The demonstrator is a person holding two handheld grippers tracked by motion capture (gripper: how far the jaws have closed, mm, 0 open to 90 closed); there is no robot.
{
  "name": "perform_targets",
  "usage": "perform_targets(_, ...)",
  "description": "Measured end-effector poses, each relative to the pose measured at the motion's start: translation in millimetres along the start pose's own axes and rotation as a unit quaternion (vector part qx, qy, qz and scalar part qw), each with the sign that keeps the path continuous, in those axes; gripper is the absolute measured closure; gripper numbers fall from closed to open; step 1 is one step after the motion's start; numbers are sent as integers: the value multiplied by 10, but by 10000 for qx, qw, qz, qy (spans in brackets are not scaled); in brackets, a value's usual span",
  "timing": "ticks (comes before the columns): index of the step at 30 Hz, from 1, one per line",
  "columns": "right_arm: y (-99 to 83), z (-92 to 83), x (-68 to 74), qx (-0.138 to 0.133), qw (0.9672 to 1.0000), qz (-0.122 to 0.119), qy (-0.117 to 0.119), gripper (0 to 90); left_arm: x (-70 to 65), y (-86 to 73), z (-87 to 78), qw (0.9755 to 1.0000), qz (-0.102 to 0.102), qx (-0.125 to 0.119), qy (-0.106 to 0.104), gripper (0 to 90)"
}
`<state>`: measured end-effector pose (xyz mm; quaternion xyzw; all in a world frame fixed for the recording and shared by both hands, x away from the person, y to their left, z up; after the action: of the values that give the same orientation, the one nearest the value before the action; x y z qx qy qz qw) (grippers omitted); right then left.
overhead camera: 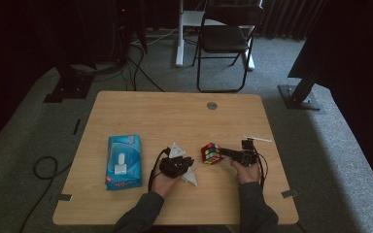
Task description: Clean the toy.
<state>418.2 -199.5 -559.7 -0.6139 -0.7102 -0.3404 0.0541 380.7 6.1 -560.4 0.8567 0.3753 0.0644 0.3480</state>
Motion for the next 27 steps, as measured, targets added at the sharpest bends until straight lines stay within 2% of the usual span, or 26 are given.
perform_targets(1,-35,46,-36,86,9999,-38,-117,843,4,2,-1,10000,3,-7,8,804)
perform_targets(3,-54,80,-47,158,9999,12,-49,821,8,3,-2,10000,-14,-16,0,804)
perform_targets(4,-57,104,-53,158,9997,-14,-162,821,8,3,-2,10000,-14,-16,0,804)
perform_targets(5,-35,115,-12,106,9984,-258,-499,763,20,-2,-8,10000,-24,-30,0,802)
perform_targets(6,-35,115,-12,106,9984,-258,-499,763,20,-2,-8,10000,-24,-30,0,801)
perform_targets(8,-25,105,26,49,9961,-443,-761,729,37,-10,-20,10000,-39,-32,16,801)
perform_targets(9,-27,96,39,42,9955,-481,-821,727,42,-14,-26,10000,-42,-35,13,801)
perform_targets(17,15,-16,90,-190,9953,-520,-789,675,86,-40,-58,9999,-89,-33,67,792)
perform_targets(27,80,-119,215,-495,9946,-611,-677,658,127,-83,-107,9998,-145,-29,143,764)
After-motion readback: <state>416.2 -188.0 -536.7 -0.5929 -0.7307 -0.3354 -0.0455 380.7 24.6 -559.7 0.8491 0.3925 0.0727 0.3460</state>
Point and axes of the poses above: each handheld gripper's, and its own axes: z roughly forward along the jaws, y roughly out of its top, x roughly to its left, the point moved 7 cm from there along z, roughly forward along the jaws, and after that the axes turned 13 degrees about x, right-handed, at the moved point
